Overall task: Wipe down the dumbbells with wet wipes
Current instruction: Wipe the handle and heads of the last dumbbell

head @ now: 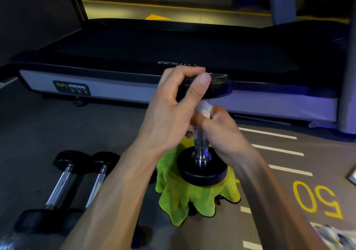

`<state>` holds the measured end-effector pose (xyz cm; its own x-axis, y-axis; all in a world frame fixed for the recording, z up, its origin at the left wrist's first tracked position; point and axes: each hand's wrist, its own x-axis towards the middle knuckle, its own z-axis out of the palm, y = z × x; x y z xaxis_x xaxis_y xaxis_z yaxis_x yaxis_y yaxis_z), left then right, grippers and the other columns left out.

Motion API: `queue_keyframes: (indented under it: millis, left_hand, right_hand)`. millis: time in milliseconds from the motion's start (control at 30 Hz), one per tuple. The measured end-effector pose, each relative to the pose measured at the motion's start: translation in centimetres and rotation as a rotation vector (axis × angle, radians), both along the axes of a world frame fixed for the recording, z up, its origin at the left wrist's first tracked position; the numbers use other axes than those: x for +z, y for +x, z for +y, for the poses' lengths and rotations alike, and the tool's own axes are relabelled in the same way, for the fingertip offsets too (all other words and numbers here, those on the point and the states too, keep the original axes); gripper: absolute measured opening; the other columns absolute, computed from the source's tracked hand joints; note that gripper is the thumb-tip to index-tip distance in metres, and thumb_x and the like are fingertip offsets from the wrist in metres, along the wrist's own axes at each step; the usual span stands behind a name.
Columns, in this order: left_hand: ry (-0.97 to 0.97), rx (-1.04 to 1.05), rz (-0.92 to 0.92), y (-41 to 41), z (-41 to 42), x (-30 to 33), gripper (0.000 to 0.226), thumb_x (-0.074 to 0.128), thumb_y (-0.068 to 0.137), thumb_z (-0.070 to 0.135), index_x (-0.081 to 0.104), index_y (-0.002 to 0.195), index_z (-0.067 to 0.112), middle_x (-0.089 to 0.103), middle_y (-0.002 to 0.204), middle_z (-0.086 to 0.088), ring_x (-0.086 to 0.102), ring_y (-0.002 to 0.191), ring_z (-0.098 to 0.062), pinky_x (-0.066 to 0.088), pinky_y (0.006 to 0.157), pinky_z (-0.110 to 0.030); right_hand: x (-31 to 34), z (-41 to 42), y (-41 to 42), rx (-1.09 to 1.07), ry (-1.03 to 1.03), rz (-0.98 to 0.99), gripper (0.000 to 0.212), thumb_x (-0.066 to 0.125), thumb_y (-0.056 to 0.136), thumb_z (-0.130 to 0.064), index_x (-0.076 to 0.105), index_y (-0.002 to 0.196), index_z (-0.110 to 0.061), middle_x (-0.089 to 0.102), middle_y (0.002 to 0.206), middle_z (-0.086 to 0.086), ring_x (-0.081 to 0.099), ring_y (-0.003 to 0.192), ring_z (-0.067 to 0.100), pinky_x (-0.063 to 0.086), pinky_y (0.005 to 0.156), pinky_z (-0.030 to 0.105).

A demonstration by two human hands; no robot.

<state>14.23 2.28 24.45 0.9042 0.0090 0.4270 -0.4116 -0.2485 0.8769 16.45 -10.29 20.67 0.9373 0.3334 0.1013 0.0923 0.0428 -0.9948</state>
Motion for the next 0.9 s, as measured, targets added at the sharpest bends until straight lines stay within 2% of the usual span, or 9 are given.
queue_keyframes:
  millis: [33, 133, 200, 333, 467, 567, 667, 733, 900]
  left_hand:
    - [0.002, -0.014, 0.004, -0.2, -0.1, 0.2, 0.032, 0.053, 0.099, 0.051, 0.066, 0.122, 0.033, 0.054, 0.116, 0.016, 0.059, 0.103, 0.012, 0.046, 0.079, -0.006]
    - [-0.006, -0.027, 0.01, -0.3, 0.0, 0.3, 0.035, 0.051, 0.095, 0.054, 0.066, 0.12, 0.036, 0.055, 0.118, 0.013, 0.061, 0.099, 0.011, 0.05, 0.068, -0.006]
    - [-0.013, 0.006, -0.01, -0.1, 0.3, 0.0, 0.026, 0.053, 0.101, 0.05, 0.066, 0.119, 0.036, 0.057, 0.115, 0.014, 0.06, 0.101, 0.01, 0.048, 0.077, -0.007]
    - [-0.002, 0.054, -0.01, 0.1, 0.7, -0.6, 0.022, 0.053, 0.102, 0.051, 0.065, 0.117, 0.041, 0.058, 0.112, 0.018, 0.059, 0.105, 0.01, 0.041, 0.087, -0.007]
    - [-0.015, 0.069, -0.007, 0.3, 1.0, -0.6, 0.017, 0.053, 0.104, 0.049, 0.065, 0.115, 0.042, 0.058, 0.111, 0.018, 0.06, 0.103, 0.009, 0.04, 0.087, -0.006]
    - [-0.029, 0.049, -0.012, 0.0, 1.0, -0.7, 0.018, 0.055, 0.101, 0.05, 0.065, 0.115, 0.044, 0.059, 0.116, 0.018, 0.06, 0.108, 0.007, 0.041, 0.089, -0.008]
    - [-0.028, 0.031, -0.005, -0.2, 0.5, -0.6, 0.018, 0.056, 0.102, 0.05, 0.065, 0.116, 0.043, 0.058, 0.116, 0.019, 0.06, 0.108, 0.008, 0.041, 0.088, -0.008]
    - [-0.029, 0.043, -0.003, -0.2, 0.4, -0.6, 0.021, 0.055, 0.103, 0.048, 0.065, 0.118, 0.038, 0.056, 0.114, 0.018, 0.058, 0.105, 0.011, 0.04, 0.088, -0.007]
    - [0.006, 0.06, -0.035, 0.2, 1.1, -0.9, 0.021, 0.053, 0.104, 0.047, 0.064, 0.119, 0.038, 0.055, 0.111, 0.016, 0.058, 0.104, 0.011, 0.04, 0.091, -0.007]
  right_hand:
    - [-0.1, -0.2, 0.6, 0.098, 0.094, 0.108, 0.006, 0.064, 0.091, -0.002, 0.062, 0.086, -0.001, 0.063, 0.061, -0.005, 0.058, 0.053, 0.008, 0.048, 0.052, 0.019]
    - [-0.8, -0.4, 1.7, 0.213, 0.205, 0.205, 0.043, 0.07, 0.075, -0.015, 0.051, 0.096, 0.017, 0.056, 0.062, 0.012, 0.045, 0.047, 0.02, 0.048, 0.055, 0.031]
    - [-1.2, 0.0, 1.4, 0.094, 0.058, 0.103, 0.05, 0.069, 0.079, -0.025, 0.051, 0.098, 0.017, 0.057, 0.065, 0.015, 0.05, 0.05, 0.024, 0.046, 0.056, 0.032]
    - [-2.0, -0.7, -0.2, -0.113, -0.376, -0.287, 0.025, 0.061, 0.093, -0.034, 0.063, 0.093, -0.009, 0.065, 0.073, 0.009, 0.059, 0.064, 0.019, 0.047, 0.059, 0.033]
    - [-3.0, -2.6, -2.0, 0.03, -0.667, -0.183, 0.017, 0.064, 0.092, -0.044, 0.058, 0.1, -0.031, 0.066, 0.089, -0.013, 0.061, 0.082, -0.001, 0.046, 0.074, 0.028]
    - [-2.8, -3.3, -2.9, -0.005, -0.758, -0.155, 0.022, 0.073, 0.085, -0.038, 0.057, 0.099, -0.031, 0.065, 0.094, -0.013, 0.061, 0.088, 0.003, 0.047, 0.074, 0.026]
    - [-2.4, -1.8, -3.4, -0.205, -0.682, -0.102, 0.018, 0.074, 0.085, -0.037, 0.062, 0.095, -0.028, 0.069, 0.086, -0.014, 0.063, 0.081, 0.001, 0.046, 0.067, 0.02]
    - [-2.6, -0.8, -3.1, -0.248, -0.572, -0.097, 0.017, 0.071, 0.09, -0.036, 0.064, 0.097, -0.022, 0.074, 0.085, -0.01, 0.068, 0.081, 0.004, 0.053, 0.074, 0.03]
    - [-1.6, -3.1, 0.5, 0.332, -0.322, 0.06, 0.018, 0.076, 0.091, -0.017, 0.068, 0.085, -0.001, 0.071, 0.076, 0.008, 0.063, 0.073, 0.011, 0.05, 0.071, 0.023]
